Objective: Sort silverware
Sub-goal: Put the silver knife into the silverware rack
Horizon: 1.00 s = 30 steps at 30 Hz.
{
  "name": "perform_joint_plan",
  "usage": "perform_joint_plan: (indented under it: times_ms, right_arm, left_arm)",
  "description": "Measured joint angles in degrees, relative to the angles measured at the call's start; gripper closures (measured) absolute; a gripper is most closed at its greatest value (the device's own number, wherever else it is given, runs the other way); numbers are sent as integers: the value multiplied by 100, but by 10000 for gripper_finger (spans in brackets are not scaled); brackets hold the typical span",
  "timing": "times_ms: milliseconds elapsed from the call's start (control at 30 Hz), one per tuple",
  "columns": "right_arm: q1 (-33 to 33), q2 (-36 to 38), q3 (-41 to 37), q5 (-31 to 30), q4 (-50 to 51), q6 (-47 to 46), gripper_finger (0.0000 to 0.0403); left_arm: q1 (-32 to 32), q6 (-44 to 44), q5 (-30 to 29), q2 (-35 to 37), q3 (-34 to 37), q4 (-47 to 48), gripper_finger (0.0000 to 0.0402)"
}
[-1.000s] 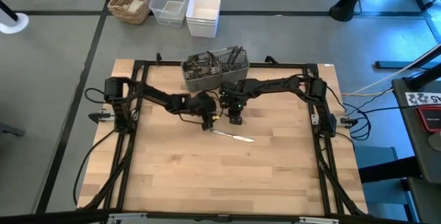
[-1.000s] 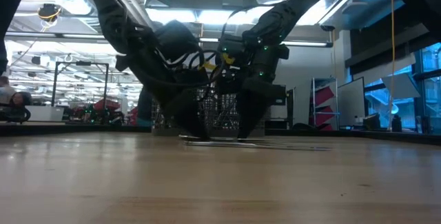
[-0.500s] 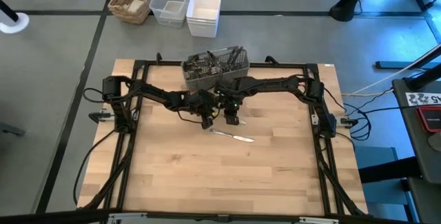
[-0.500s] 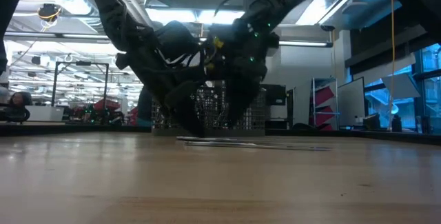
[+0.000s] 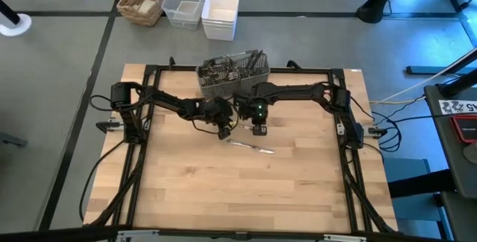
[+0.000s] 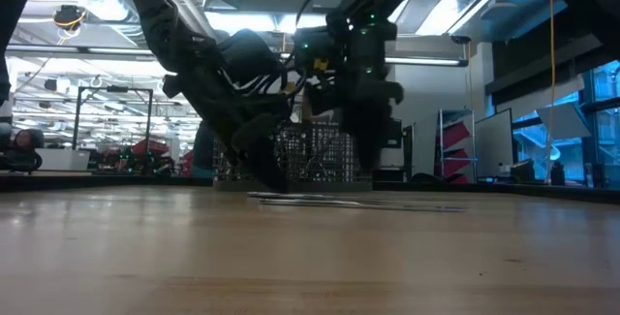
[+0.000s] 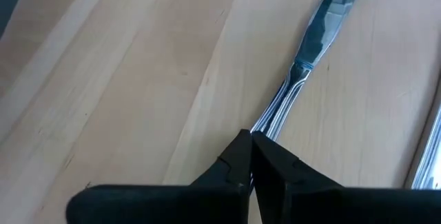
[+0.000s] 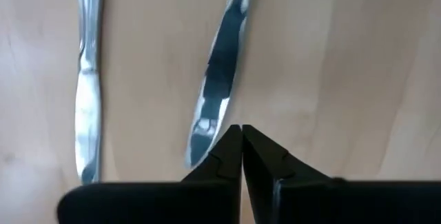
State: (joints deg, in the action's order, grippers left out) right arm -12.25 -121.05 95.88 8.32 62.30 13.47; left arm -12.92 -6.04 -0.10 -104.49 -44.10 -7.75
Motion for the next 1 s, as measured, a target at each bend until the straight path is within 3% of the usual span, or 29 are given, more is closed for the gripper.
perform_joint_plan:
  times_ms: [133,267,467,667,1000]
  right_arm:
    - [152,16,2,-79,398,-108,356]
    - [348,17,2,-155,567,-423,294]
    - [671,17,2,-909,667,-1049,224]
    - [1000,17,2,-1675,726,-1071,217]
    - [1186,15,2,-1697,981,-1523,217]
  left_arm:
    - [2,-2,0,-2,2,0,399]
    - [2,4,2,-2,2,0,398]
    - [2,-113,11,-2,2,2,398]
    - [11,-129,237,-2,2,2,397]
    - [24,-127,351,-4,2,7,397]
